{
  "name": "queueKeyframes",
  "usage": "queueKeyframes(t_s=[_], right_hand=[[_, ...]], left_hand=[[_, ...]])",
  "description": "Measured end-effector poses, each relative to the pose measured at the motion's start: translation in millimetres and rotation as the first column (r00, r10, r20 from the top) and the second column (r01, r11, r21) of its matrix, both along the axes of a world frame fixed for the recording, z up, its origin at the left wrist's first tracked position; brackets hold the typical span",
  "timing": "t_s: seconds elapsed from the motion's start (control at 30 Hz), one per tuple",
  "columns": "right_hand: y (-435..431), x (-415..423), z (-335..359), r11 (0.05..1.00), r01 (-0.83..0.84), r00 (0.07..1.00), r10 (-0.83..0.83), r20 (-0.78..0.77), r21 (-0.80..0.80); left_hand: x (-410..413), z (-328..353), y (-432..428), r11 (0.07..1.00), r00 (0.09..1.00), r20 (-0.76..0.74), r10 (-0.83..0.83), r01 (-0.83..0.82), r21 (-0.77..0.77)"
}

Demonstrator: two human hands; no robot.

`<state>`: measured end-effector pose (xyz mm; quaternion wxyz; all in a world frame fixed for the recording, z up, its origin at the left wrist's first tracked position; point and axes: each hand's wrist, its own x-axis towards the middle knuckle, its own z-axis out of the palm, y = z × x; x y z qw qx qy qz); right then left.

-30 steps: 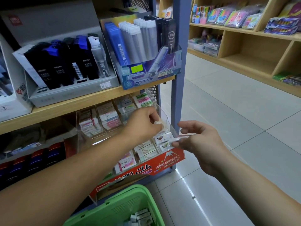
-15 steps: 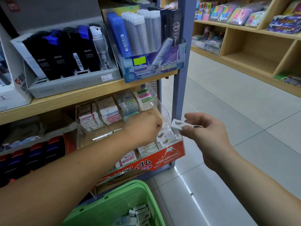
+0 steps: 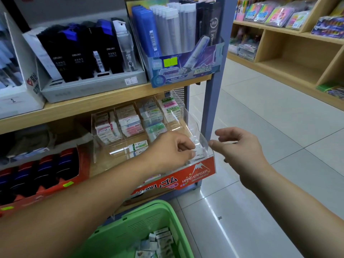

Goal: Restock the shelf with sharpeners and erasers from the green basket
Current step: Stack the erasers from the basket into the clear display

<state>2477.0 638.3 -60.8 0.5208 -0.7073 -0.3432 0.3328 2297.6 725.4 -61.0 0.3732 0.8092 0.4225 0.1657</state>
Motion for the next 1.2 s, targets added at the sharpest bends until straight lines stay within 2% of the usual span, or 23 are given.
queueKeyframes(t_s=[0.13, 0.3, 0.37, 0.47, 0.53, 0.57, 0.6, 0.63, 0.7, 0.77, 0.8, 0.87, 0.93, 0.97, 1.07, 1.2], right_hand=[[-3, -1, -12, 0.979, -0.141, 0.99, 0.136, -0.046, -0.149], [-4, -5, -13, 0.966, -0.156, 0.984, 0.17, 0.049, -0.208], [-7, -6, -8, 0.958, -0.149, 0.981, 0.174, 0.084, -0.245], [-16, -8, 5, 0.97, -0.08, 0.943, 0.148, 0.298, -0.229], [-27, -17, 18, 0.967, -0.138, 0.905, 0.211, 0.368, -0.216], [-33, -25, 24, 0.944, -0.226, 0.886, 0.302, 0.353, -0.239], [-41, -35, 28, 0.899, -0.335, 0.854, 0.416, 0.313, -0.282], [-49, -46, 29, 0.83, -0.445, 0.801, 0.537, 0.265, -0.335], [-63, -70, 23, 0.662, -0.616, 0.65, 0.733, 0.198, -0.427], [-76, -96, 4, 0.513, -0.672, 0.486, 0.849, 0.205, -0.534], [-81, -107, -12, 0.447, -0.672, 0.405, 0.889, 0.212, -0.591], [-93, -127, -48, 0.316, -0.638, 0.241, 0.948, 0.207, -0.702], [-104, -146, -86, 0.172, -0.579, 0.06, 0.984, 0.169, -0.797], [-107, -155, -104, 0.108, -0.548, 0.005, 0.992, 0.126, -0.829], [-105, -180, -153, 0.014, -0.491, -0.009, 1.0, 0.022, -0.871], [-94, -208, -212, -0.001, -0.418, 0.052, 0.998, -0.025, -0.908]], left_hand=[[9, -5, -6, 0.967, 0.981, -0.194, 0.006, 0.044, 0.252], [7, 0, -9, 0.967, 0.975, -0.216, -0.058, 0.108, 0.229], [-2, 3, -12, 0.97, 0.983, -0.173, -0.062, 0.1, 0.221], [-27, 10, -32, 0.946, 1.0, 0.004, -0.018, 0.015, 0.322], [-54, 14, -60, 0.931, 0.988, 0.151, -0.036, -0.022, 0.365], [-71, 14, -75, 0.946, 0.981, 0.182, -0.06, -0.003, 0.325], [-87, 12, -90, 0.966, 0.981, 0.171, -0.093, 0.047, 0.254], [-103, 7, -102, 0.975, 0.985, 0.099, -0.139, 0.118, 0.186], [-131, -14, -113, 0.962, 0.953, -0.195, -0.233, 0.256, 0.101], [-154, -45, -116, 0.939, 0.819, -0.471, -0.328, 0.336, -0.069], [-164, -63, -118, 0.927, 0.75, -0.549, -0.37, 0.337, -0.164], [-182, -101, -127, 0.913, 0.691, -0.601, -0.403, 0.254, -0.32], [-200, -140, -144, 0.899, 0.742, -0.569, -0.354, 0.101, -0.427], [-209, -160, -153, 0.88, 0.778, -0.543, -0.316, 0.027, -0.474], [-235, -213, -180, 0.812, 0.832, -0.513, -0.213, -0.142, -0.566], [-260, -254, -205, 0.736, 0.89, -0.453, -0.058, -0.268, -0.621]])
